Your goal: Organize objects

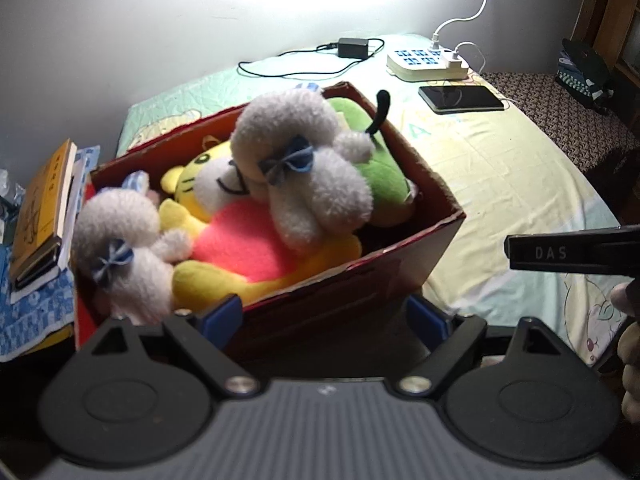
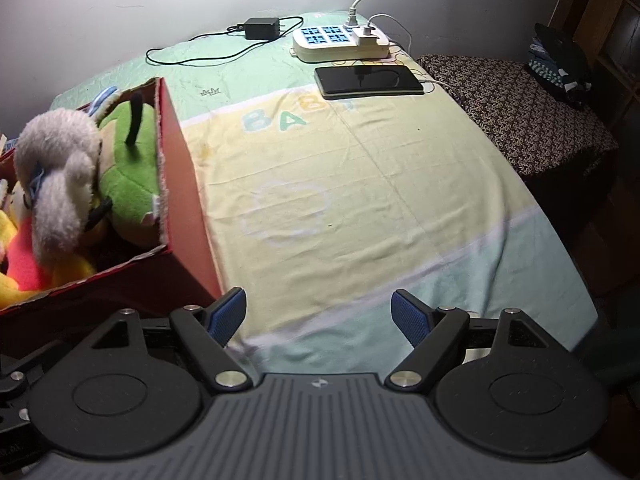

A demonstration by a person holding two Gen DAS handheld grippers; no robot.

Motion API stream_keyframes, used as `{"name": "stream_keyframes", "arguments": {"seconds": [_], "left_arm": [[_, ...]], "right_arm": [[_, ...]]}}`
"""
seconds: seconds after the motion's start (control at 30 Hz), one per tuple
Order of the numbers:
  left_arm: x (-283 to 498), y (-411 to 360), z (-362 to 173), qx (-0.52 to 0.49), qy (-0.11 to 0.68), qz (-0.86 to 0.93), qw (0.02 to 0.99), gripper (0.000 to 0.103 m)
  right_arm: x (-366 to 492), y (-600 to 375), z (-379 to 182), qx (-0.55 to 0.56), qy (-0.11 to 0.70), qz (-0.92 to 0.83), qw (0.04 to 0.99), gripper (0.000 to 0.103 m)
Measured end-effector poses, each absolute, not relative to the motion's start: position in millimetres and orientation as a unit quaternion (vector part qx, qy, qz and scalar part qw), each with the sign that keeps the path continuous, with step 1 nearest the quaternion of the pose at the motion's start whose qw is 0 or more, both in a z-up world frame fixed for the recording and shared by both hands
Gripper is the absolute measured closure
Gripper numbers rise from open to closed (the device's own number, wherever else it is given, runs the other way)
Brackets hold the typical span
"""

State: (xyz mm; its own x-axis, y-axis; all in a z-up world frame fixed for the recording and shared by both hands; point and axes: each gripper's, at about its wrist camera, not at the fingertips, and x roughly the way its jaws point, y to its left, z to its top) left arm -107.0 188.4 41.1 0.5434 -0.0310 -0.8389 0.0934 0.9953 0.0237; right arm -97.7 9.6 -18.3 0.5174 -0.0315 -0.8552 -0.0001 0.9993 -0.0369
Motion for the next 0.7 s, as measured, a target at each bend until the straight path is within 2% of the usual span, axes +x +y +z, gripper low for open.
{"name": "stream_keyframes", "arguments": {"seconds": [0.17,0.7], "left_arm": [[-94,157,36,0.026,0.482,-0.032,0.875,0.015],[-76,80,26,0.026,0.504,-0.009,0.863,0.015]], "right_arm": [[-80,-20,-25,-0.013,0.506,0.003,0.862,0.026],[-47,-77,-34,-0.013,0.512,0.063,0.856,0.028]]}}
